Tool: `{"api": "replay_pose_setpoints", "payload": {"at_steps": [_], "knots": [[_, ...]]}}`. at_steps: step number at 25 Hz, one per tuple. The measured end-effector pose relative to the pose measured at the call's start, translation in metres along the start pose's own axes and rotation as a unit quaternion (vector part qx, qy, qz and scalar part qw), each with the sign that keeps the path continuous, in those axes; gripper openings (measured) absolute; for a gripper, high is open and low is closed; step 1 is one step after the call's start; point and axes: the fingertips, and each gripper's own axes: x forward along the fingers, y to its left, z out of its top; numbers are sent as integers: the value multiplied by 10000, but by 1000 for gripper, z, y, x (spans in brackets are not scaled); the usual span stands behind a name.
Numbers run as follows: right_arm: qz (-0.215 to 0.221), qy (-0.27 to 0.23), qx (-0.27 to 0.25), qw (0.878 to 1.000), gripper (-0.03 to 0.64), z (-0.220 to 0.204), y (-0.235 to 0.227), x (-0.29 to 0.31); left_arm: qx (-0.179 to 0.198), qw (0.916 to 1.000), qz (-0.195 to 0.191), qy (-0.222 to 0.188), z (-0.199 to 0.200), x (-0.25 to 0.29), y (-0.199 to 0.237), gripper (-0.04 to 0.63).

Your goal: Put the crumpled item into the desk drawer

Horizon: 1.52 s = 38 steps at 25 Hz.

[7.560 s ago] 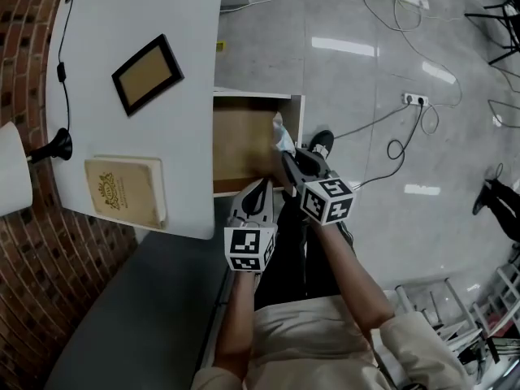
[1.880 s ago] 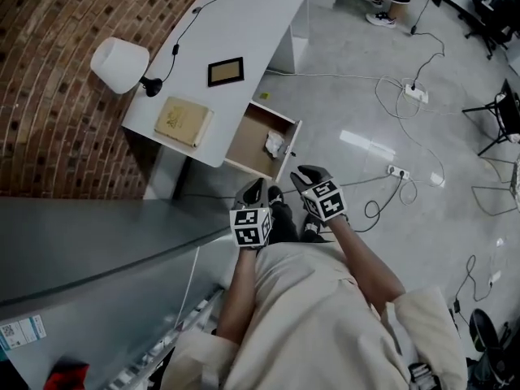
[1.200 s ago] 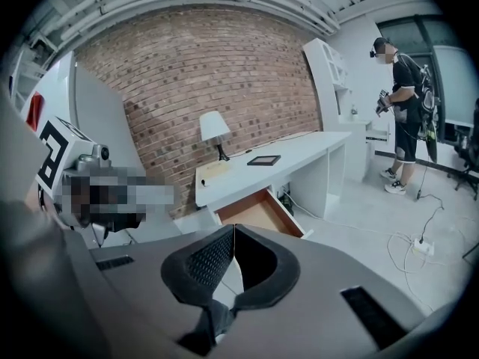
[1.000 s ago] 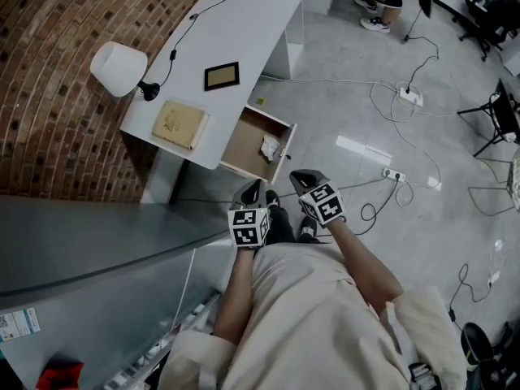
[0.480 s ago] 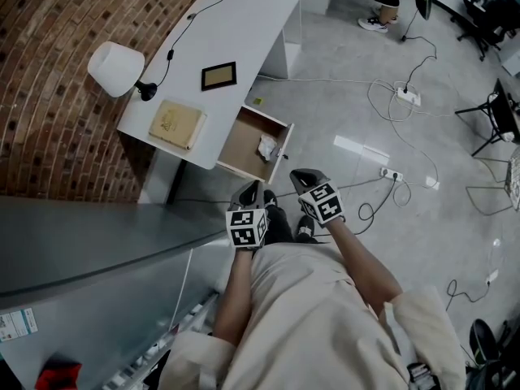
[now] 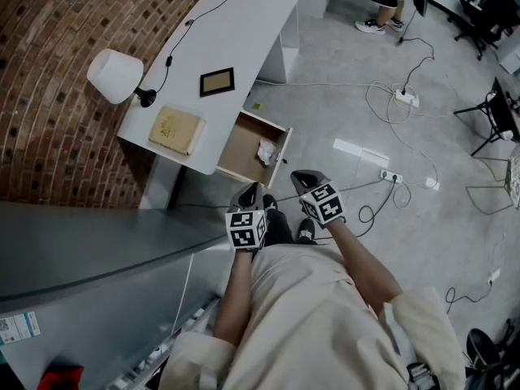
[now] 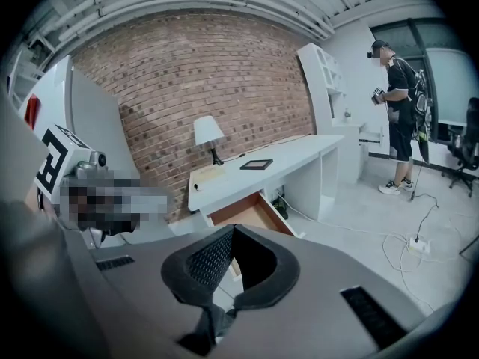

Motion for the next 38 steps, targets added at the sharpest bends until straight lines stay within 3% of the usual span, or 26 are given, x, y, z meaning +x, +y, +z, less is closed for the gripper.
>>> {"api": "replay_pose_setpoints", "payload": {"at_steps": [38], "knots": [[23,98,-57,9999,25,-8,7,-3,-7,9999,-99,-30,-9,-7,-8,17]]}}
